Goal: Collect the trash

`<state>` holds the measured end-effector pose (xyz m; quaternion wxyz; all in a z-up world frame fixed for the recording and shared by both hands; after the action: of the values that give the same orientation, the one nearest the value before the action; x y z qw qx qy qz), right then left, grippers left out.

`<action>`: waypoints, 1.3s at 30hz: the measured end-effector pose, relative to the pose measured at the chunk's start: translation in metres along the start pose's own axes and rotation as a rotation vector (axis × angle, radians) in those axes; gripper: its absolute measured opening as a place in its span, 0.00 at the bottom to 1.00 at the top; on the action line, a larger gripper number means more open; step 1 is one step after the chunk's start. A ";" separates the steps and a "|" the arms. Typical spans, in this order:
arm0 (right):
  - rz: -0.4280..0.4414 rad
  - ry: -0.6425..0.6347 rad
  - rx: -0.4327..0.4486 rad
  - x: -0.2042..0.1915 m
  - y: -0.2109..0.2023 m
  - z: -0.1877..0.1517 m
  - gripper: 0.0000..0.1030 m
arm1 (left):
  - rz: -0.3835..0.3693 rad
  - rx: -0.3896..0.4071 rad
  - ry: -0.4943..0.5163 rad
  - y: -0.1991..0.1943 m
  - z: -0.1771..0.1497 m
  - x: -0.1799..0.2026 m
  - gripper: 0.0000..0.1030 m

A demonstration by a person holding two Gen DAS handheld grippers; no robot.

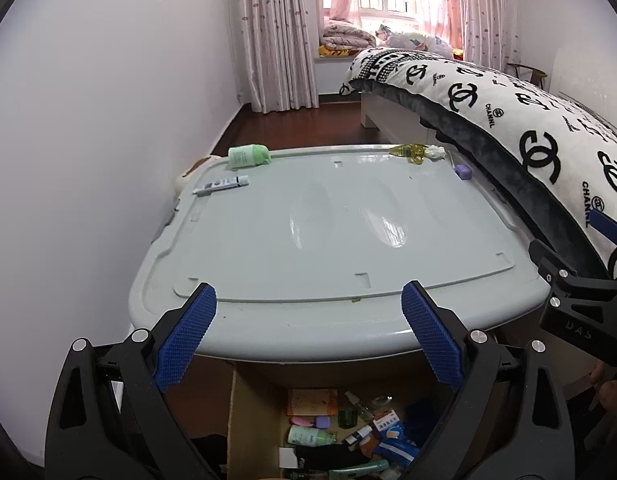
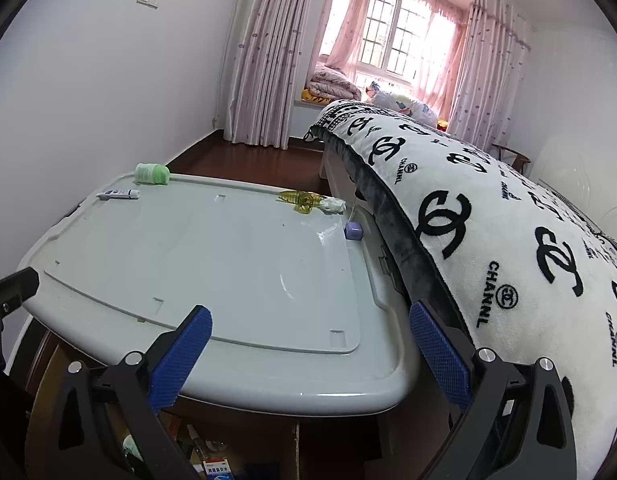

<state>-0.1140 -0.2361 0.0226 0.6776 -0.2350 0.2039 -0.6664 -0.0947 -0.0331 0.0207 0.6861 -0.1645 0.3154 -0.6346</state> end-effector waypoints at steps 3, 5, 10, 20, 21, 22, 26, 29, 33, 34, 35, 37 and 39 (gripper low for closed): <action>-0.003 -0.009 -0.003 0.000 0.000 -0.002 0.95 | 0.008 0.018 -0.005 -0.002 0.002 -0.002 0.89; -0.009 -0.019 -0.003 -0.002 0.000 -0.003 0.95 | 0.018 0.028 -0.003 -0.004 0.003 -0.003 0.89; -0.016 -0.043 0.005 -0.004 -0.001 -0.004 0.95 | 0.037 0.063 0.000 -0.008 0.006 -0.004 0.89; 0.005 -0.013 0.024 -0.002 -0.007 -0.002 0.95 | 0.018 0.068 -0.007 -0.008 0.009 -0.005 0.89; 0.013 -0.002 0.027 -0.001 -0.007 -0.002 0.95 | 0.016 0.067 -0.010 -0.008 0.008 -0.006 0.89; 0.027 0.014 0.027 0.000 -0.008 -0.001 0.95 | 0.012 0.065 -0.015 -0.008 0.008 -0.006 0.89; 0.061 0.057 0.014 0.000 -0.008 -0.001 0.95 | 0.000 0.045 -0.020 -0.005 0.006 -0.004 0.89; 0.061 0.062 0.013 -0.004 -0.010 0.000 0.95 | -0.012 0.018 -0.031 0.000 0.004 -0.003 0.89; 0.023 0.021 0.033 -0.013 -0.018 0.004 0.95 | -0.016 0.003 -0.037 0.003 0.002 -0.003 0.89; 0.013 0.011 0.042 -0.015 -0.021 0.005 0.95 | -0.017 0.002 -0.037 0.003 0.001 -0.003 0.89; 0.011 0.004 0.048 -0.016 -0.022 0.005 0.95 | -0.019 0.000 -0.040 0.003 0.001 -0.004 0.89; 0.005 -0.009 0.059 -0.018 -0.026 0.006 0.95 | -0.020 -0.001 -0.043 0.004 0.001 -0.004 0.89; 0.005 -0.018 0.061 -0.020 -0.026 0.007 0.95 | -0.020 -0.001 -0.043 0.004 0.001 -0.004 0.89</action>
<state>-0.1321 -0.2159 0.0428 0.6879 -0.2198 0.1783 -0.6684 -0.0915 -0.0285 0.0200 0.6864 -0.1817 0.2992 -0.6374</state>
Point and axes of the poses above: each gripper's, at about its wrist camera, not at the fingertips, and y roughly the way its jaws point, x to its right, z to its top, the point moved 2 cm from there along y, roughly the way its jaws point, and after that the axes turned 13 degrees about z, right-handed, at the moved point
